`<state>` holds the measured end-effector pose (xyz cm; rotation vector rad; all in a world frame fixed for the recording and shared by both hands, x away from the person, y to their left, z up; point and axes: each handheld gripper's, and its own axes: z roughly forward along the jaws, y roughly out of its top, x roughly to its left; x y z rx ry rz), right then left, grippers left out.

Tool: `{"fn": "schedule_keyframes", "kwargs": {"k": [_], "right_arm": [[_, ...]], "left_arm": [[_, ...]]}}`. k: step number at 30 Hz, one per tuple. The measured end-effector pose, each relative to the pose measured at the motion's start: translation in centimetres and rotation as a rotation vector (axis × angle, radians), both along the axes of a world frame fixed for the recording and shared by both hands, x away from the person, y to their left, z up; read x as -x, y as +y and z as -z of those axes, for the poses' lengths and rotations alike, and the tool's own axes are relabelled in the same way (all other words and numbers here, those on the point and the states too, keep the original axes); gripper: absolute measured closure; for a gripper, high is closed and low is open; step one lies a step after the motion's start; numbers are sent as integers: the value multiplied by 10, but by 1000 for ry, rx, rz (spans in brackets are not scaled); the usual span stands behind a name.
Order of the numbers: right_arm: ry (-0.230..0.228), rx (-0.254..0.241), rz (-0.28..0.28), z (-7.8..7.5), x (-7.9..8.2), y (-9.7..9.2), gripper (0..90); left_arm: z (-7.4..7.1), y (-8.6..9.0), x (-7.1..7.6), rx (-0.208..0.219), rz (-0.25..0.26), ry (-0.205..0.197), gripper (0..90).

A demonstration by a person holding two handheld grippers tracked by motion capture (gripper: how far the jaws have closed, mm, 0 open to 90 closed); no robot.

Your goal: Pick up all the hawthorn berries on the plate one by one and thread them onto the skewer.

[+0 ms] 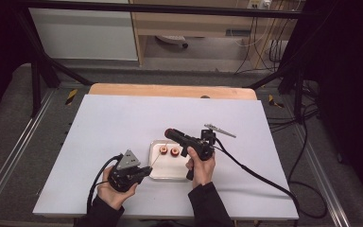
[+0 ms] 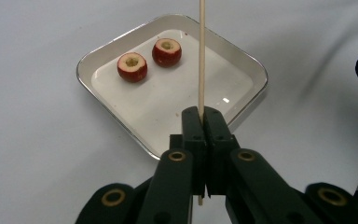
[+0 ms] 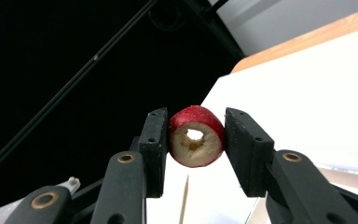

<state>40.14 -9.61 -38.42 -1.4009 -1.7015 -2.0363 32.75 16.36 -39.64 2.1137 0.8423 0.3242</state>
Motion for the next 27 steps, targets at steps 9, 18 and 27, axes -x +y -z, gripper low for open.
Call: {"fn": "schedule_keyframes", "kwargs": {"k": [9,18,27], "right_arm": [[-19,-9,-8,-3,2,-6,608],[-26,-3,-13,2,3,-2,608],[-23,-5,-19,2,3,-2,608]], "left_arm": [[-1,1,0,2,-8,1,889],[-1,1,-1,4,-12,4,889],[-1,2,-1,10,-18,3,889]]}}
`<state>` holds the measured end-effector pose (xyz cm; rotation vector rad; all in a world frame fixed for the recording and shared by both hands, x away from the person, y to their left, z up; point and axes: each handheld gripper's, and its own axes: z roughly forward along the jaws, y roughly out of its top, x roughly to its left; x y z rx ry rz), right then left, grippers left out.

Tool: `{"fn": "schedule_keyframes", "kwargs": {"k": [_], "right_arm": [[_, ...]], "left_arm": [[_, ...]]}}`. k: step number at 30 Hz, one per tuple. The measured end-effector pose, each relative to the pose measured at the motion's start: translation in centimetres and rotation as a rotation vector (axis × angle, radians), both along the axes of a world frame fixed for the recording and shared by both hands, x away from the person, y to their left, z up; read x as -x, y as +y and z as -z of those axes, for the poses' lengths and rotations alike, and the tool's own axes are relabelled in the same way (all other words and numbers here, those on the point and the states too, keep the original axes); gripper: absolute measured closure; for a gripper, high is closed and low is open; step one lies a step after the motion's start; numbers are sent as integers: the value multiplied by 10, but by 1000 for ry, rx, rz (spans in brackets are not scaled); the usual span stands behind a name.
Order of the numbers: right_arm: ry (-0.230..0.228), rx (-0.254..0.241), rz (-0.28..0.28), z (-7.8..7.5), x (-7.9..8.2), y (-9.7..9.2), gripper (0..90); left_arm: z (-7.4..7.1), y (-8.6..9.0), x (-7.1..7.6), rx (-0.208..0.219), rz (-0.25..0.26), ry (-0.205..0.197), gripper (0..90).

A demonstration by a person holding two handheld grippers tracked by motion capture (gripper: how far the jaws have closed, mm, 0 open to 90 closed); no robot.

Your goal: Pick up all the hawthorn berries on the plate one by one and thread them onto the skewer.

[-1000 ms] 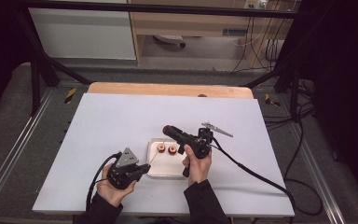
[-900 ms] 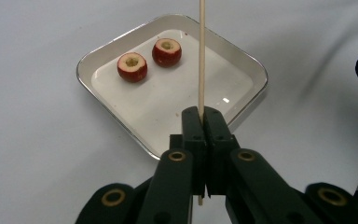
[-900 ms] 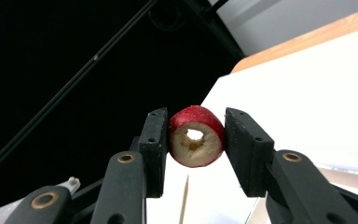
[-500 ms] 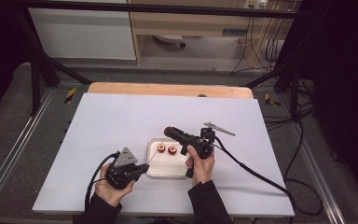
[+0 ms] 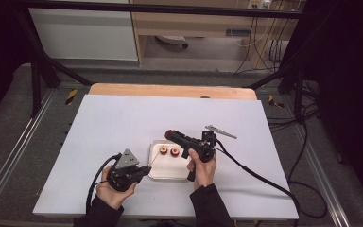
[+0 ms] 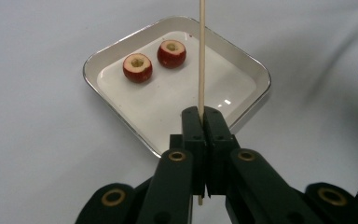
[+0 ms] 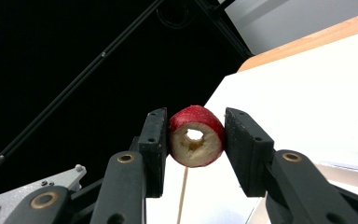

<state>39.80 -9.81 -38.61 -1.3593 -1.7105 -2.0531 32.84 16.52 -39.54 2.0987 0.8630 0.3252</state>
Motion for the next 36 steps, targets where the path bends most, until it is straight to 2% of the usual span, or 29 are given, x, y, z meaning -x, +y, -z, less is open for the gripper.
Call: {"fn": "schedule_keyframes", "kwargs": {"k": [7,12,15,18,27,30,31,36], "right_arm": [[1,5,-7,4,1,3,609],[-34,13,9,9,4,7,608],[-50,12,23,11,7,8,608],[-42,17,21,12,7,9,609],[-24,15,17,11,8,9,611],[5,-5,18,12,8,10,612],[6,2,18,12,8,10,612],[11,-4,25,11,10,10,613]], "left_arm": [[0,-1,0,11,-13,16,889],[2,-4,0,41,-42,43,889],[3,-6,0,44,-45,47,888],[5,-10,2,31,-51,45,889],[6,-10,4,47,-61,10,890],[8,-13,5,43,-59,7,890],[8,-12,4,42,-62,10,890],[6,-5,2,83,-100,-2,890]]}}
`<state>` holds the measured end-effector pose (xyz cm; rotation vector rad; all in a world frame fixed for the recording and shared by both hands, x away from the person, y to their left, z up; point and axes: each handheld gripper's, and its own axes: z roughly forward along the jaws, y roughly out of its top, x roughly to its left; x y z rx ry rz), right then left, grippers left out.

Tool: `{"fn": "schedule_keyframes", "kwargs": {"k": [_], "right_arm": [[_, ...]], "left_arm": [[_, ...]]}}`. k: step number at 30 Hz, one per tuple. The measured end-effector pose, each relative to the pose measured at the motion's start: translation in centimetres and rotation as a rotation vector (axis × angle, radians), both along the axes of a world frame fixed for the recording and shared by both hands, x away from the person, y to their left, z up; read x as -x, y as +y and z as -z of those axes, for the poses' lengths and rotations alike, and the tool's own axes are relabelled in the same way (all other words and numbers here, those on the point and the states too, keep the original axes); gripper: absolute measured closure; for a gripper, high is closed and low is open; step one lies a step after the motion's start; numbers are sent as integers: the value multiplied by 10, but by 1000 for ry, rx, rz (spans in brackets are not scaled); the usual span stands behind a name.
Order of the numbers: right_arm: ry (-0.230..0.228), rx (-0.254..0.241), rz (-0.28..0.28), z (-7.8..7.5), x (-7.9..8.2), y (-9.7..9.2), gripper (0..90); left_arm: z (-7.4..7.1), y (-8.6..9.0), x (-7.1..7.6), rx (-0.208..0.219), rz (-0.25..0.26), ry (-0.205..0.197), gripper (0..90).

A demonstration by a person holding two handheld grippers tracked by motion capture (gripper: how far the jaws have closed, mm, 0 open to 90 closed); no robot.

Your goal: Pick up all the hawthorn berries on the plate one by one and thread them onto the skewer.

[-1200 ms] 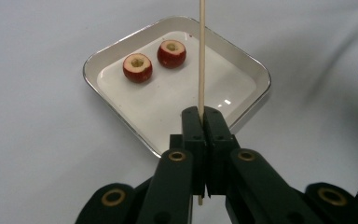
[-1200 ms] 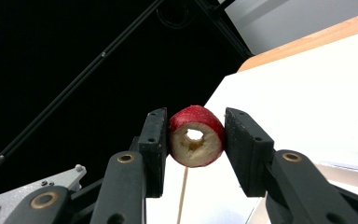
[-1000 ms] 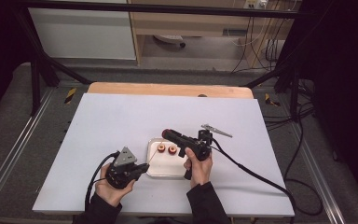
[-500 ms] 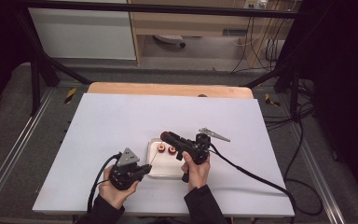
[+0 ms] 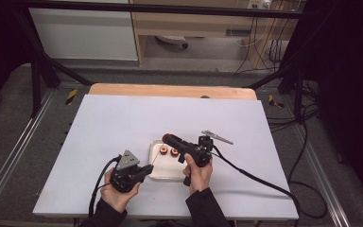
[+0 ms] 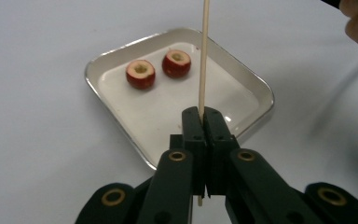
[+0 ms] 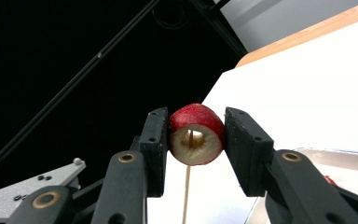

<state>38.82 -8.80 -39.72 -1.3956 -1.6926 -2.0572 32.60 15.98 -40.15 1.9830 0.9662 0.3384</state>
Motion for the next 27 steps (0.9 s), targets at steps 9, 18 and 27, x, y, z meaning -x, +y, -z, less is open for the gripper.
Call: {"fn": "schedule_keyframes", "kwargs": {"k": [9,18,27], "right_arm": [[22,23,-43,10,0,5,615],[4,60,-33,9,5,6,616],[54,92,-154,32,16,25,616]], "left_arm": [[0,-3,-3,-27,8,-3,890],[-1,-2,-5,-18,3,-2,890],[-4,-10,-9,-33,-8,-21,891]]}}
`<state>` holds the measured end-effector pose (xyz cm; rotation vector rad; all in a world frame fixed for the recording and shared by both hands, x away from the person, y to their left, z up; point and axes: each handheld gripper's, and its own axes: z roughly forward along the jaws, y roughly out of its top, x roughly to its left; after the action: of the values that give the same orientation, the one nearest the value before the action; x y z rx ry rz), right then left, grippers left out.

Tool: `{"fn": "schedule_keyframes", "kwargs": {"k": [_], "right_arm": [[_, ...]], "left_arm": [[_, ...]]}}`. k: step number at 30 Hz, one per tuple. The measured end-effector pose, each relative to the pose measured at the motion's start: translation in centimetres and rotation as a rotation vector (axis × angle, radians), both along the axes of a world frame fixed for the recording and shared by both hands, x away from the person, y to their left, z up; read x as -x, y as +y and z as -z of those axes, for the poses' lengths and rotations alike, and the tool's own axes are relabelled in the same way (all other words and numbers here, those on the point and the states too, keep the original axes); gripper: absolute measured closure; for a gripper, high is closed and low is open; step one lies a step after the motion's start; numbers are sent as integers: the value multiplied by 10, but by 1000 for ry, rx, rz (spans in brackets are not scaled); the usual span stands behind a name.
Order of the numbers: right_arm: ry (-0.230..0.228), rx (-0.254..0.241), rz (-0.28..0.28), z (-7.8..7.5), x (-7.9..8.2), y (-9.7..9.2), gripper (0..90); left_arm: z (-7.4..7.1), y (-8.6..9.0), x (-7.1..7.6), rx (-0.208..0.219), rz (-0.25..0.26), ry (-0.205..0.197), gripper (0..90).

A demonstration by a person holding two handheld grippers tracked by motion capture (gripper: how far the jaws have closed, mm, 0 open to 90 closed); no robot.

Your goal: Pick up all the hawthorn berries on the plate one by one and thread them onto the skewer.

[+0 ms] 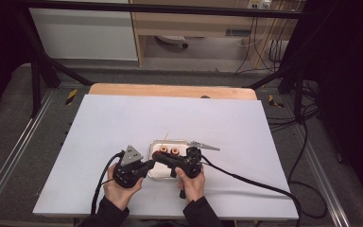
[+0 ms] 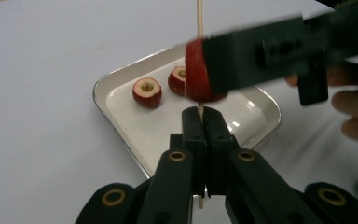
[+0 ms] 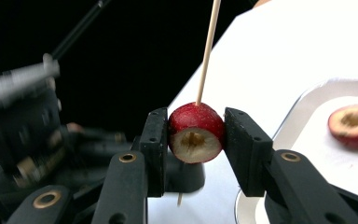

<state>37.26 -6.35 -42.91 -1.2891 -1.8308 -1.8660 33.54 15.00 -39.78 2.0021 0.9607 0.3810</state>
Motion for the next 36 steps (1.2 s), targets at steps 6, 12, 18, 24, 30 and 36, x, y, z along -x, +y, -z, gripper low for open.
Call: {"fn": "schedule_keyframes", "kwargs": {"k": [6,12,18,24,30,36], "right_arm": [[-8,28,10,4,0,2,611],[-120,122,63,-12,1,-6,378],[-191,388,69,-18,-9,-25,165],[-167,575,3,-18,-20,-36,145],[-176,707,-46,-30,-37,-33,186],[-132,839,-100,-34,-56,-21,243]], "left_arm": [[3,2,-2,11,12,13,889],[4,12,-2,0,18,6,888],[9,23,-6,-16,20,17,887],[11,31,-7,-17,23,22,886],[10,38,-7,-5,23,17,885],[9,42,-8,-4,15,12,885]]}}
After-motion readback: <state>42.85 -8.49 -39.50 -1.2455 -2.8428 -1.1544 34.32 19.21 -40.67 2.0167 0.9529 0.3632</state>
